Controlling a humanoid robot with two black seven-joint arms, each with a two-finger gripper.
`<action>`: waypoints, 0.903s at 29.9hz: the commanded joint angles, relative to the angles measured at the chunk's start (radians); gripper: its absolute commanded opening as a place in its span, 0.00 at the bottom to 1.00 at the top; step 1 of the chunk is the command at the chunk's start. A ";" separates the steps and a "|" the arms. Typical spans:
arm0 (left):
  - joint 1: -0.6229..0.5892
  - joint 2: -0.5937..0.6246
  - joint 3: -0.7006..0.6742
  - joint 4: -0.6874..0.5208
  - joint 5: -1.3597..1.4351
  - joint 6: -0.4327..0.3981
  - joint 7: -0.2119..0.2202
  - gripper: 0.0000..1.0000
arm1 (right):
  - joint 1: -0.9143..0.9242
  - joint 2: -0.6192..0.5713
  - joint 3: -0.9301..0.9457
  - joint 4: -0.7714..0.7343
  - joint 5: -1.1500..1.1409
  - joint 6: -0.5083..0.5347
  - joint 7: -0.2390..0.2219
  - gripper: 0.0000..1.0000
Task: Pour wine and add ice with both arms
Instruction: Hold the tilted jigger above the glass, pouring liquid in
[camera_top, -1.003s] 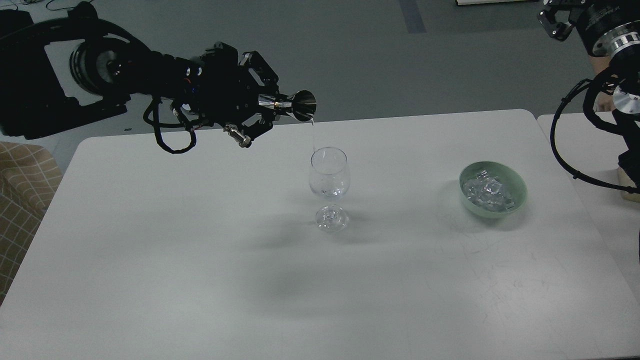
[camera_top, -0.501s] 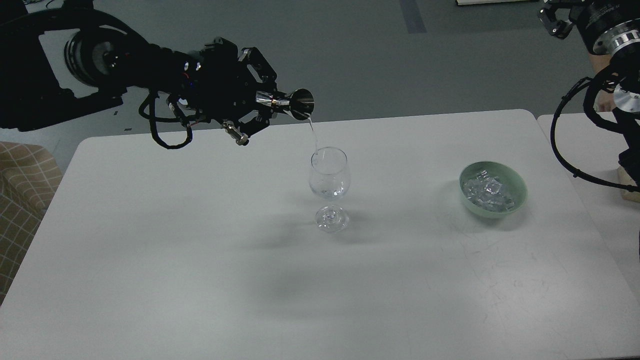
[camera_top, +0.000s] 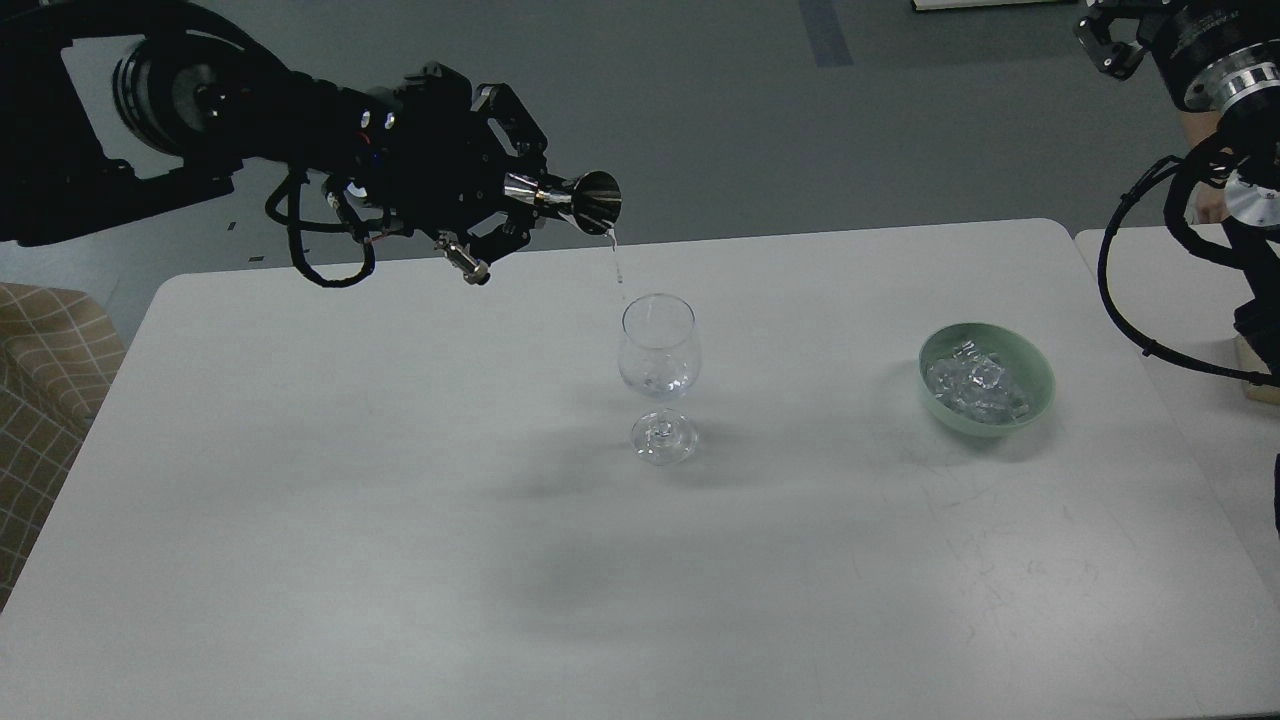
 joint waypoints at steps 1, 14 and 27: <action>-0.005 -0.006 0.004 -0.010 0.000 0.000 0.000 0.15 | 0.001 0.000 0.000 -0.001 0.000 0.001 0.000 1.00; -0.059 -0.052 0.004 -0.011 0.000 0.000 -0.006 0.17 | 0.002 -0.002 0.002 0.000 0.000 0.000 0.000 1.00; -0.094 -0.080 0.049 -0.011 0.000 0.000 -0.028 0.18 | 0.001 0.000 0.003 0.000 0.001 0.001 0.000 1.00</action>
